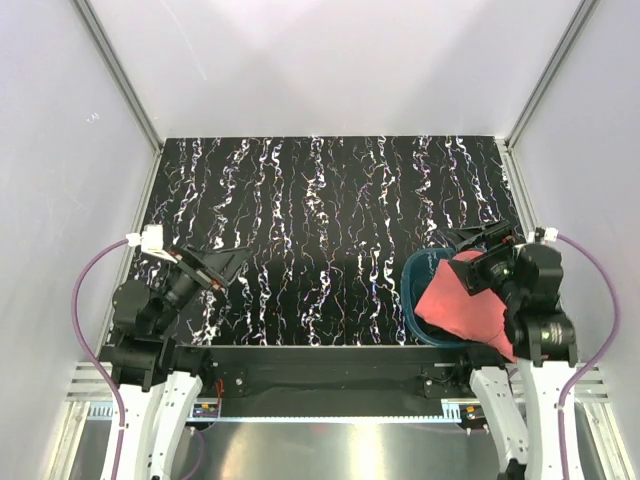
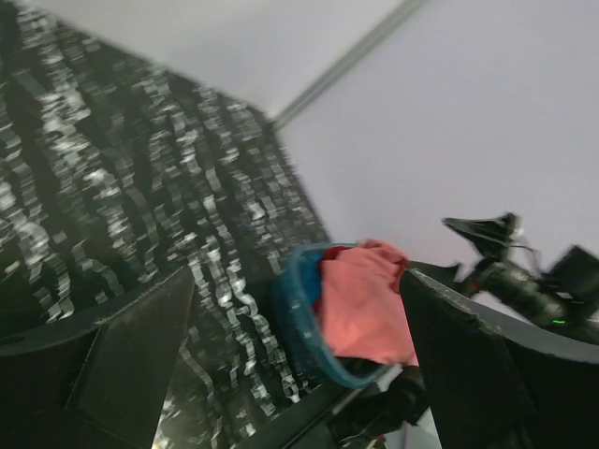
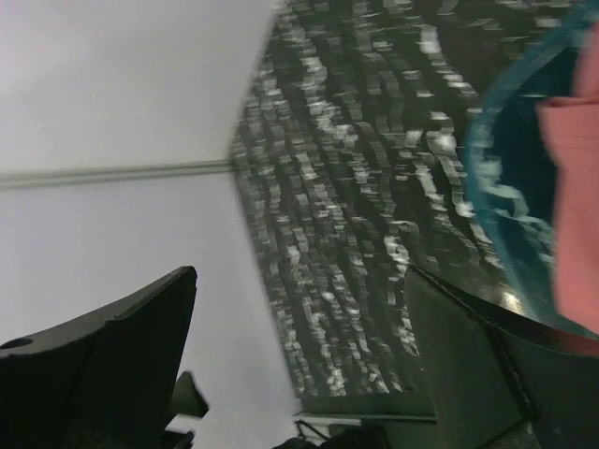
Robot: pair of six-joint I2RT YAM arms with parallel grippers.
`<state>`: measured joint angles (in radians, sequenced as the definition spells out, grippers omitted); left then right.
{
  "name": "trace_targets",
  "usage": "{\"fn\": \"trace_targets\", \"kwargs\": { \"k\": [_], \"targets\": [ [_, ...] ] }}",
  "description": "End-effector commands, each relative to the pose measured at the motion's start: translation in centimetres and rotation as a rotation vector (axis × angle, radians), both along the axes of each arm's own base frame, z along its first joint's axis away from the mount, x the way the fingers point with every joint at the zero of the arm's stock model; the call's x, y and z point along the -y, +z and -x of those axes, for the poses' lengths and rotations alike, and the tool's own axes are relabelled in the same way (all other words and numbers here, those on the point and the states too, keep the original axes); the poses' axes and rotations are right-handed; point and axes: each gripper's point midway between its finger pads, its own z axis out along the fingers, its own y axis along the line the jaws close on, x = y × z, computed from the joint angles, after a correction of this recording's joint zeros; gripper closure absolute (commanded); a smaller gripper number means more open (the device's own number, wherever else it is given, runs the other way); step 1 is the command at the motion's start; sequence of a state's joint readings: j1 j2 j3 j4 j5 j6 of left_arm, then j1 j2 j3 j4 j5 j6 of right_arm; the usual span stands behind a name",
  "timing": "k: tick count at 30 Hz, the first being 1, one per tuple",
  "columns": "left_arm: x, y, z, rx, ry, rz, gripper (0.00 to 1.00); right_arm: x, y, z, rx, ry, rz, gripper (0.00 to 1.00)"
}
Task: Fold and stack the t-shirts
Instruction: Grab the tshirt from the pile
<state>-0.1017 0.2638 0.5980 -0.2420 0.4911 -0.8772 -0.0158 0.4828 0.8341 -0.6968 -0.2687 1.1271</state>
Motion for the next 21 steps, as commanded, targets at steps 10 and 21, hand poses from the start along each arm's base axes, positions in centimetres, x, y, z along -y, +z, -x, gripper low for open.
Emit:
{"fn": "trace_targets", "kwargs": {
  "k": [10,21],
  "targets": [
    [-1.9,-6.4,-0.9,-0.407,0.117,-0.118,0.01,8.2,-4.2,2.3,-0.719,-0.174,0.479,0.0],
    [0.4,-7.6,1.0,-0.398,-0.174,-0.322,0.07,12.5,-7.1,-1.6,-0.959,-0.231,0.668,0.2]
  ]
}}
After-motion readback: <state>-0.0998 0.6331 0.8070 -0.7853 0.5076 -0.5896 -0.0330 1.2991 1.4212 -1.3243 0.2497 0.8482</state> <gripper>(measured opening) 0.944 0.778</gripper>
